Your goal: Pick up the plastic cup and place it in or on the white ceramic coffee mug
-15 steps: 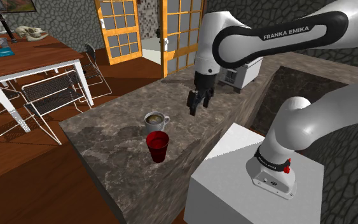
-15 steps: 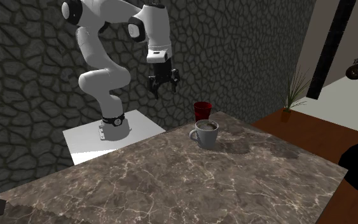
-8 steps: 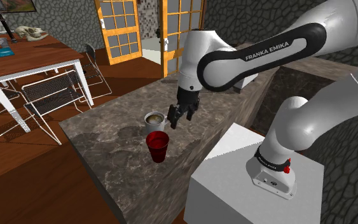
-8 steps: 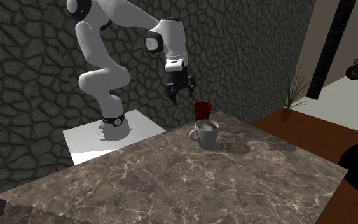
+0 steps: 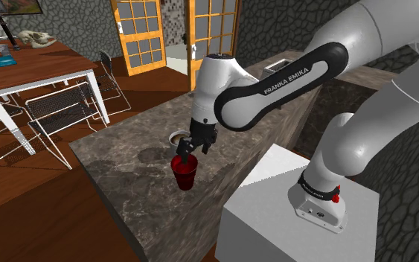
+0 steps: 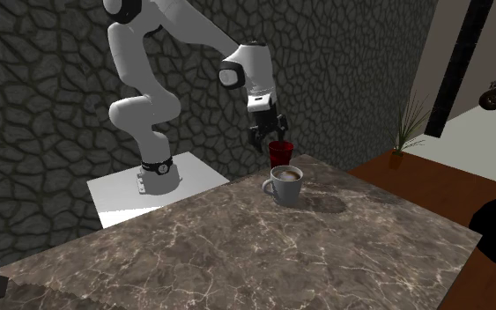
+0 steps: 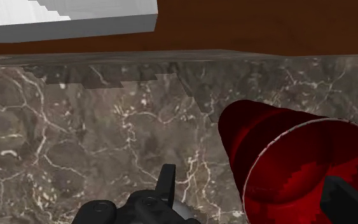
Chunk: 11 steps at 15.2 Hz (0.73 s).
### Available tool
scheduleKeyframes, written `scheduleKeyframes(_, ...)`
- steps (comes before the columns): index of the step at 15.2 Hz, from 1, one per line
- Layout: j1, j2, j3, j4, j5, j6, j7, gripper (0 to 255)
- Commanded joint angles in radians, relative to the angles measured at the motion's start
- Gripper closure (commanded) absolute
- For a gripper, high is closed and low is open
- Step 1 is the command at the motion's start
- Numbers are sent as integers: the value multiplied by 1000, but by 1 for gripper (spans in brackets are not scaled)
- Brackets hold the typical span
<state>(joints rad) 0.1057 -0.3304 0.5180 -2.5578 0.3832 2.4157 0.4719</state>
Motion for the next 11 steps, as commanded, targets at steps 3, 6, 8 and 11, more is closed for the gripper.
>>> scheduleKeyframes(3, -6, 56, 20, -13, -8, 71, 8, 0)
scheduleKeyframes(6, -7, 64, 23, -14, -10, 80, 10, 0)
scheduleKeyframes(8, -7, 64, 23, -14, -10, 80, 10, 0)
scheduleKeyframes(11, -7, 64, 23, -14, -10, 80, 10, 0)
